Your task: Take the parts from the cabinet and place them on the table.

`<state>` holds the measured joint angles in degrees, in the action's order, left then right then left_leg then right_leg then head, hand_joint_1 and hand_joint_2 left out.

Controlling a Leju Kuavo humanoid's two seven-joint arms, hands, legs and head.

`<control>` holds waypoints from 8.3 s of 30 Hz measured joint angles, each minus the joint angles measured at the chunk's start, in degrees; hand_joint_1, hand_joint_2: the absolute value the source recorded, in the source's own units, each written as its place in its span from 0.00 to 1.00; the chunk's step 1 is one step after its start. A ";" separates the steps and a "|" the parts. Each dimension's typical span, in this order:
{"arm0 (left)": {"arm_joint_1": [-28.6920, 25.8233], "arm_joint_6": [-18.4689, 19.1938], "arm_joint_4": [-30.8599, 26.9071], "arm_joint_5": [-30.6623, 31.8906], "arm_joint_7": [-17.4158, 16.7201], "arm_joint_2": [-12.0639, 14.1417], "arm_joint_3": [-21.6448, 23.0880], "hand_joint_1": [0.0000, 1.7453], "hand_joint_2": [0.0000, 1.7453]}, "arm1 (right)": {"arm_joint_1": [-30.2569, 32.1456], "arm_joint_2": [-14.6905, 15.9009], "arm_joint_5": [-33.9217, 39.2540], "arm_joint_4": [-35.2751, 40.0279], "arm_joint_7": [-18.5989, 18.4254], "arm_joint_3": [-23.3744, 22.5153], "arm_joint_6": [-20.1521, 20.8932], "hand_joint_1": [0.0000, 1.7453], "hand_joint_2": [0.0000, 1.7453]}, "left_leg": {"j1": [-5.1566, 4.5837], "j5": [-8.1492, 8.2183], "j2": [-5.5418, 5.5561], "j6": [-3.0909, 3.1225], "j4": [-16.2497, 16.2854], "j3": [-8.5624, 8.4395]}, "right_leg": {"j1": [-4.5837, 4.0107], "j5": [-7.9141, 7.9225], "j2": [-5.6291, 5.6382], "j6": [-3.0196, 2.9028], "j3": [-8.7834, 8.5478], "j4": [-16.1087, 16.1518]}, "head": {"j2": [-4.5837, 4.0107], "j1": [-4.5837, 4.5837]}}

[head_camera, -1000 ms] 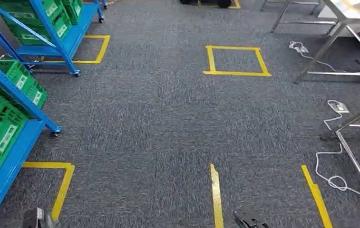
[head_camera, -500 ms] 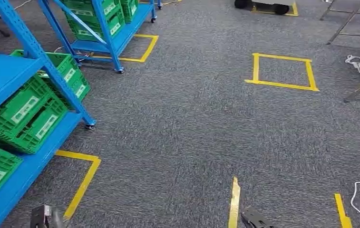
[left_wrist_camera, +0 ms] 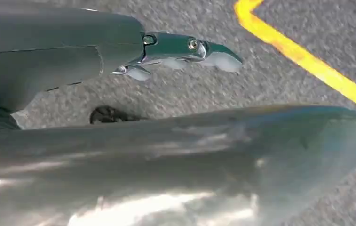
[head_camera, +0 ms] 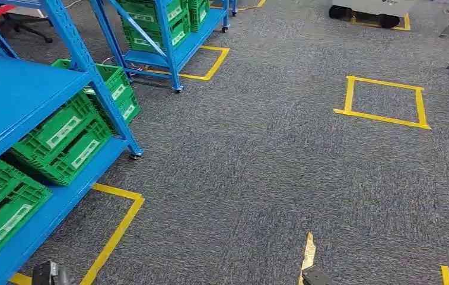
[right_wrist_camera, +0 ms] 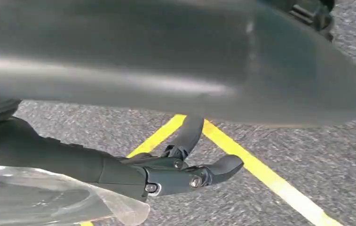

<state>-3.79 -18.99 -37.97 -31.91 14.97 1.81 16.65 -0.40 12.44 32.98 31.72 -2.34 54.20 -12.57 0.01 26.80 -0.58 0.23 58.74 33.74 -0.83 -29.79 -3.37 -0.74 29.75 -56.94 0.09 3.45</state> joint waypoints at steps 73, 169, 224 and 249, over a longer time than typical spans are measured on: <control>-1.20 -3.96 -0.11 -7.48 -0.07 2.82 8.98 0.00 0.00 | -1.30 3.06 -3.12 10.71 -0.52 2.76 -4.29 0.00 0.00 | 0.97 0.43 1.87 -0.75 -0.67 -1.19 | 2.58 -0.27 3.84 3.38 1.13 -1.16 | 0.00 0.15; -1.16 -1.25 -1.66 -4.17 -0.96 1.81 4.46 0.00 0.00 | -0.03 0.90 -12.06 11.80 -3.54 -6.77 -0.07 0.00 0.00 | -0.35 -0.33 3.83 -1.31 2.85 6.34 | 1.47 -1.12 3.74 -0.50 -1.83 0.98 | -0.04 -1.92; -0.31 -1.25 0.09 -4.37 -0.04 1.68 4.44 0.00 0.00 | 1.44 0.87 -12.04 11.41 -3.52 -6.77 0.02 0.00 0.00 | -0.14 6.16 6.60 1.07 -1.66 -9.12 | 2.62 3.12 6.58 3.97 7.30 -2.98 | -0.07 -2.14; -0.47 1.70 0.65 -4.89 10.36 2.24 3.39 0.00 0.00 | 0.89 0.11 -4.46 14.97 4.23 -18.00 -2.97 0.00 0.00 | -0.77 -2.78 0.69 2.44 -1.10 2.28 | 1.57 -11.51 3.69 3.25 7.25 -17.67 | -0.07 -1.90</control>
<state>-4.26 -17.29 -37.31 -36.81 25.33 4.05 20.04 0.49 12.55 28.52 46.68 1.89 36.21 -15.54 -0.76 24.03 0.12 2.67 57.64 36.02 0.73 -41.30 0.33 2.51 37.00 -74.61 0.02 1.55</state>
